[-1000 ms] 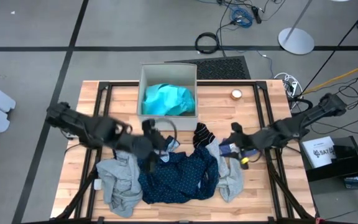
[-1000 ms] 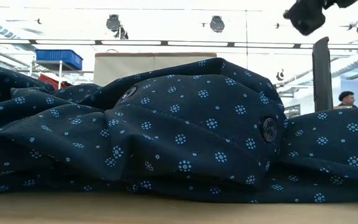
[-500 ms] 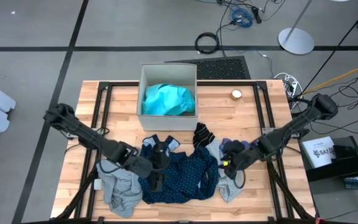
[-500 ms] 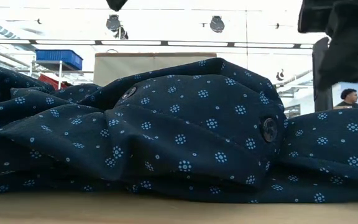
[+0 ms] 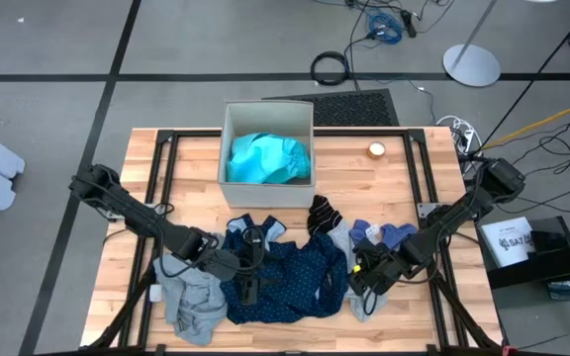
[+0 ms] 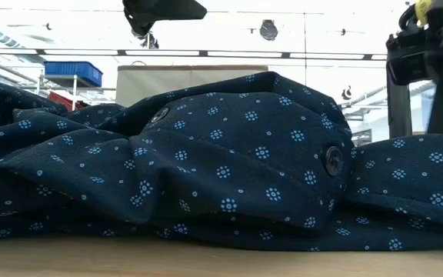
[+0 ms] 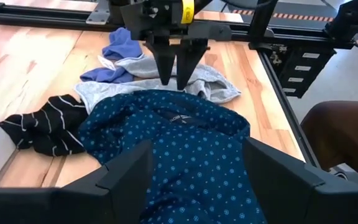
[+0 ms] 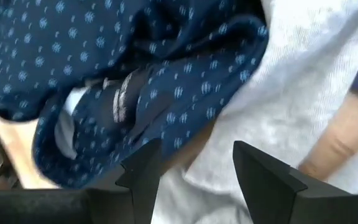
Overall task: Sort clothes
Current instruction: Put the dark blue polo shirt into the white laundry organizer
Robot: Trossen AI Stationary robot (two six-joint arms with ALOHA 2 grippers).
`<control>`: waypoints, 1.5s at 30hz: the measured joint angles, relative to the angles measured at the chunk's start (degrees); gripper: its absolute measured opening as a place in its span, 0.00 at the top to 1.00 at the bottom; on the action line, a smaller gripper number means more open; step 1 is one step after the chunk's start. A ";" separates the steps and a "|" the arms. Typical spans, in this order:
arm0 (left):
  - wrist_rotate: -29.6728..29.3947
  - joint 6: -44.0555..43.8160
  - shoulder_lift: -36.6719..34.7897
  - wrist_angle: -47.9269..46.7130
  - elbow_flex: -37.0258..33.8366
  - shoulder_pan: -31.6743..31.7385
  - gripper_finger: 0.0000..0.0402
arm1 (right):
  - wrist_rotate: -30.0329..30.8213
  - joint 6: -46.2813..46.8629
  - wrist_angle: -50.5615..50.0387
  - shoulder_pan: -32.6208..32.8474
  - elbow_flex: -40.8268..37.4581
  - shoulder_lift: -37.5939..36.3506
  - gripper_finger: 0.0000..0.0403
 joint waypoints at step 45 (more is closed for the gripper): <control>0.46 -9.95 9.05 11.27 -0.06 0.81 0.36 | 5.94 -46.03 -17.76 -23.06 20.50 -1.32 1.00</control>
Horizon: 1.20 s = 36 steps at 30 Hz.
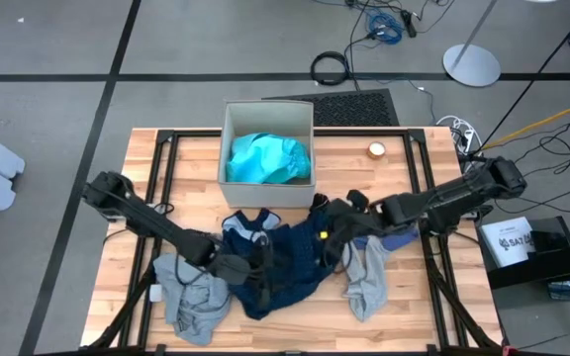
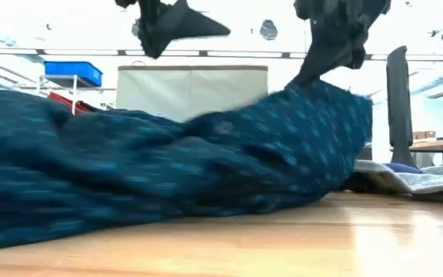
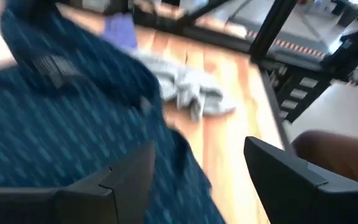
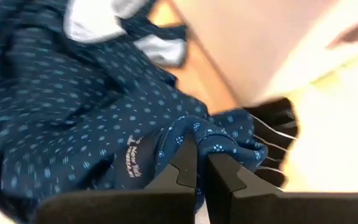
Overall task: Sort clothes
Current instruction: Put the dark blue polo shirt into the white laundry organizer
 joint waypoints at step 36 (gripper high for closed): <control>1.95 5.20 18.95 -24.12 17.53 5.07 0.66 | -16.61 0.39 -5.83 -4.13 0.00 -1.66 0.58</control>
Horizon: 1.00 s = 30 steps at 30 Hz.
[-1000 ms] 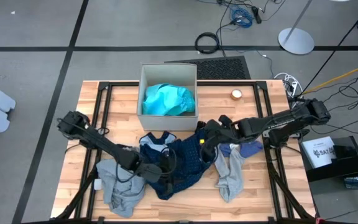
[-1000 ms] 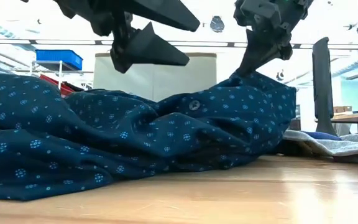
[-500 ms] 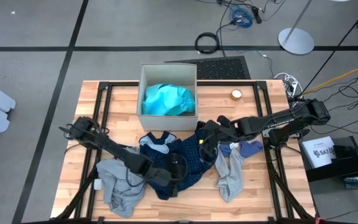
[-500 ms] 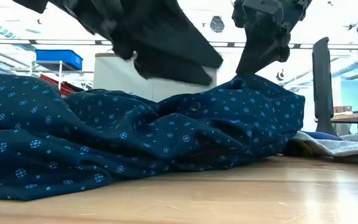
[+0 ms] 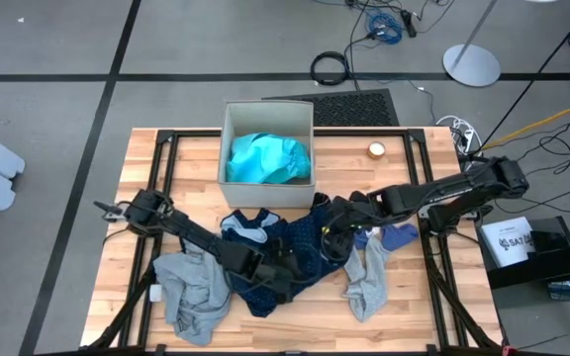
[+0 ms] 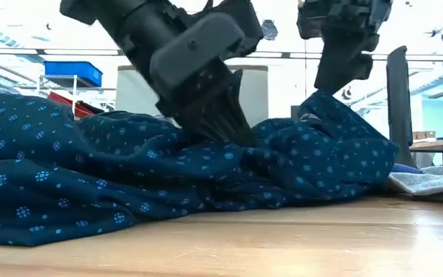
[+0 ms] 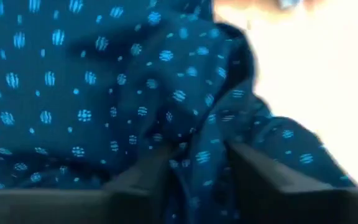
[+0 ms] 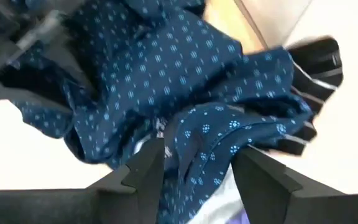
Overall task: Sort clothes
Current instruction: Put the dark blue polo shirt into the white laundry organizer
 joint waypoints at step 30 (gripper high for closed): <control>-7.91 11.26 -18.87 -49.19 38.71 3.35 0.97 | 22.81 0.04 -2.68 23.54 0.04 -8.50 0.58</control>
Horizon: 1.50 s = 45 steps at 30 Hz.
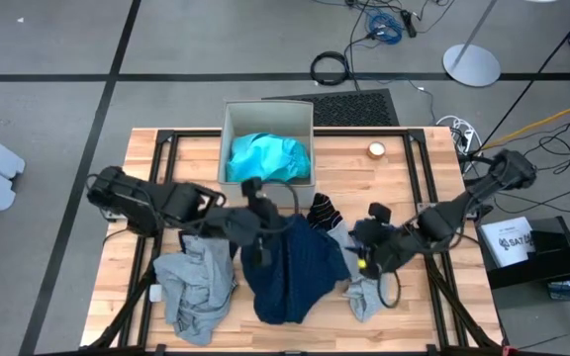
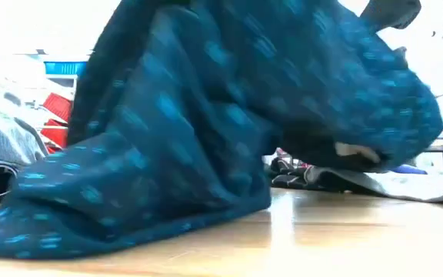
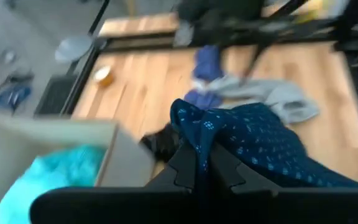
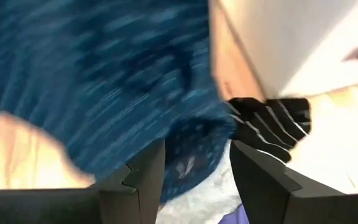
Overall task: Sort clothes
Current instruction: Put the dark blue polo shirt into the white laundry organizer
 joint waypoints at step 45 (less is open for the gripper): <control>5.20 0.57 4.50 -13.65 -1.27 8.04 0.95 | -12.54 -45.71 33.06 -5.91 -1.31 30.49 0.58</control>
